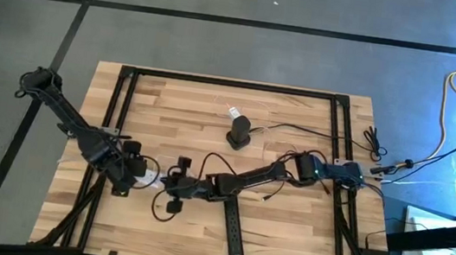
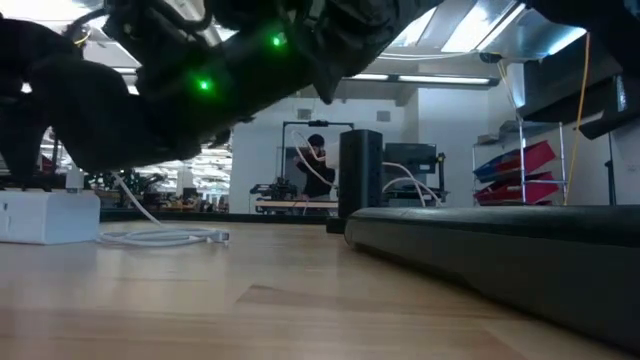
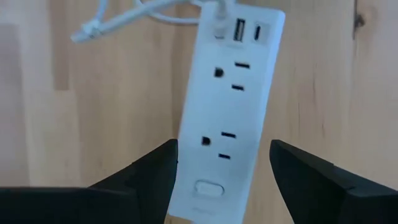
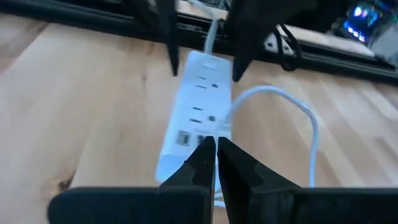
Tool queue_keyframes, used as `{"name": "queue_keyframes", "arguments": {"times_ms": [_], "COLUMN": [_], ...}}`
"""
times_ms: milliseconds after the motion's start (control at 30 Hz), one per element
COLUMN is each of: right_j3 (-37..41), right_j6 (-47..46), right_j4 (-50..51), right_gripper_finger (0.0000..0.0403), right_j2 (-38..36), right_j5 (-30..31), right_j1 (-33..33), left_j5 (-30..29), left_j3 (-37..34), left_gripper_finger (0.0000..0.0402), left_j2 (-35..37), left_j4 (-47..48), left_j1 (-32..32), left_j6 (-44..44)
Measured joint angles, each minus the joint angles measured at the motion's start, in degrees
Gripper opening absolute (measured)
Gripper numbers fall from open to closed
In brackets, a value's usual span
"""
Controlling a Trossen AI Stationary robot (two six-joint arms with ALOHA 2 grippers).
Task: Insert USB
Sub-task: Insert the white USB cable into the white outlet extension
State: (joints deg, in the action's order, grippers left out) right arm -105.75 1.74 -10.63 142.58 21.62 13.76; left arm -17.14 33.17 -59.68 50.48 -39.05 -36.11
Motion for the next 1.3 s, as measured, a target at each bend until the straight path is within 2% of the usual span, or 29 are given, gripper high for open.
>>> {"name": "queue_keyframes", "arguments": {"times_ms": [200, 367, 467, 567, 733, 1000, 1167, 1300], "right_j3": [-0.07, -0.07, -0.09, -0.07, -0.07, -0.07, -0.07, -0.07], "right_j6": [-3.32, -5.5, -1.09, 2.82, 2.75, 3.67, 12.13, 18.16], "right_j4": [-5.14, -4.72, -4.26, -3.93, -4.94, -4.26, -3.96, -0.8], "right_gripper_finger": [0.0, 0.0, 0.0, 0.0, 0.0, 0.0, 0.0, 0.0], "right_j2": [0.09, 0.09, 0.09, 0.09, 0.09, 0.09, 0.09, 0.09], "right_j5": [1.31, -0.23, -0.18, 3.27, 3.62, 3.24, 0.8, 6.36], "right_j1": [-0.71, -0.67, -0.21, 0.31, 0.55, 0.37, 0.1, 1.2], "left_j5": [-1.82, -1.03, -1.03, -1.03, -1.05, 1.78, 3.73, 3.44], "left_j3": [-0.01, -0.07, -0.07, -0.07, -0.07, -0.07, 0.0, 0.31], "left_gripper_finger": [0.0237, 0.0237, 0.0237, 0.0237, 0.0237, 0.0236, 0.0204, 0.0173], "left_j2": [-0.19, -1.58, -3.08, -5.54, -8.42, -8.44, -8.44, -8.23], "left_j4": [-0.65, -0.01, -0.26, -0.34, -0.96, -2.59, -6.4, -6.83], "left_j1": [0.25, 0.08, 0.01, 0.13, -0.06, 1.29, 3.11, 3.95], "left_j6": [0.47, 0.62, 1.38, 2.0, 2.51, 2.35, 2.61, 3.21]}}
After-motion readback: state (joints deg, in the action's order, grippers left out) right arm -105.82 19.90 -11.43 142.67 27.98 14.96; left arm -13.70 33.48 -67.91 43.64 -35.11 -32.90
